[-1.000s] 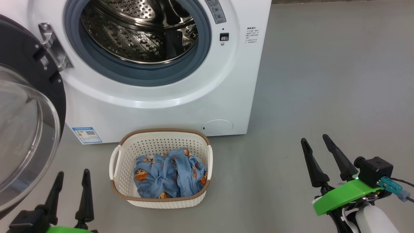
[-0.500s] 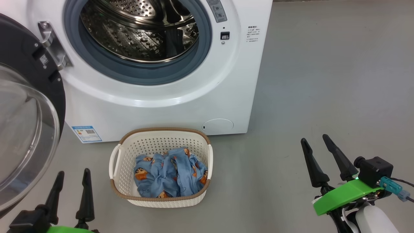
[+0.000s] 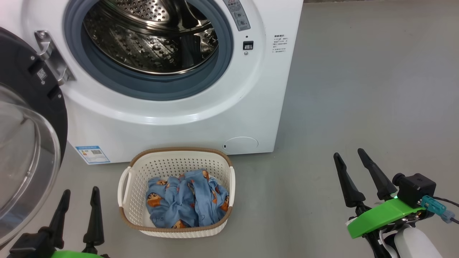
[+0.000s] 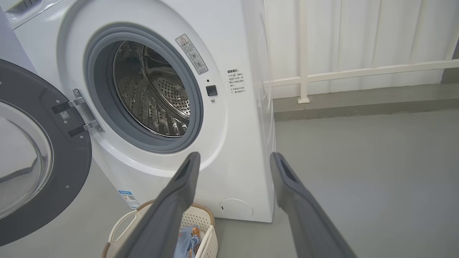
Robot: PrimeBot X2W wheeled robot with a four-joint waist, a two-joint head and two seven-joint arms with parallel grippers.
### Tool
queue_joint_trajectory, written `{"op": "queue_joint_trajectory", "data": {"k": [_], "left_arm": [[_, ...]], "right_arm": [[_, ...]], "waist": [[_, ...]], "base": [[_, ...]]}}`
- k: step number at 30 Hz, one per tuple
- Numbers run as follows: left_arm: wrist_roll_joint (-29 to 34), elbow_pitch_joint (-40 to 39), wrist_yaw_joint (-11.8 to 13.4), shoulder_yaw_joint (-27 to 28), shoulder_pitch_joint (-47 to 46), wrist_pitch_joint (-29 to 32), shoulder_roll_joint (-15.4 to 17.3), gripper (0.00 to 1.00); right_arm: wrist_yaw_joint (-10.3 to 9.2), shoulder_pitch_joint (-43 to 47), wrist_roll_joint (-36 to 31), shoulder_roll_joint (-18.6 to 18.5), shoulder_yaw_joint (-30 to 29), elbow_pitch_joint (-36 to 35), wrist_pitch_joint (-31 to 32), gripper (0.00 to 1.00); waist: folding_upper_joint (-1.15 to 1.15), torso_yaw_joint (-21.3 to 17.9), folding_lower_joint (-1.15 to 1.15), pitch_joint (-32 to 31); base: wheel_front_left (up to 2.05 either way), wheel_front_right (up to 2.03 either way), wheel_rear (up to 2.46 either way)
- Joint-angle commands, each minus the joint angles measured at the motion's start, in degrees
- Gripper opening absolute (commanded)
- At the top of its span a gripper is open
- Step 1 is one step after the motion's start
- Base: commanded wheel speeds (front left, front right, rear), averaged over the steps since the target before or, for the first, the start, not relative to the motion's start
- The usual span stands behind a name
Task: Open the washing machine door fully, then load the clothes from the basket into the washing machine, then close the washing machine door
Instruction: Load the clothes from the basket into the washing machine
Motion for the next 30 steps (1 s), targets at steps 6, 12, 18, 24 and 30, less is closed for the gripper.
{"op": "queue_joint_trajectory", "data": {"k": [6, 12, 18, 24, 30], "left_arm": [[1.05, -1.06, -0.6, 2.62, -2.53, -0.69, 0.37, 1.0], [1.23, -0.94, -0.77, 2.8, -2.56, -0.69, 0.16, 1.0], [1.46, -0.92, -0.98, 2.96, -2.49, -0.69, -0.01, 1.0], [1.59, -0.82, -1.14, 3.14, -2.63, -0.69, -0.15, 1.0], [1.68, -0.63, -1.27, 3.3, -2.76, -0.69, -0.32, 1.0]], "right_arm": [[0.17, -0.3, 0.14, -0.19, 1.1, -1.59, -0.68, 1.0], [0.17, -0.31, 0.18, -0.15, 1.11, -1.55, -0.68, 1.0], [0.17, -0.33, 0.15, -0.05, 1.12, -1.53, -0.68, 1.0], [0.17, -0.47, 0.08, 0.09, 1.02, -1.43, -0.68, 1.0], [0.17, -0.42, 0.09, 0.13, 0.98, -1.42, -0.68, 1.0]], "waist": [[0.0, 0.07, 0.0, 0.12], [0.0, 0.09, 0.0, 0.02], [0.0, -0.01, 0.0, 0.03], [0.0, -0.07, 0.0, 0.13], [0.0, 0.01, 0.0, 0.1]], "base": [[0.62, -0.62, 0.0], [0.62, -0.62, 0.0], [0.67, -0.67, 0.0], [0.73, -0.73, 0.0], [0.73, -0.73, 0.0]]}}
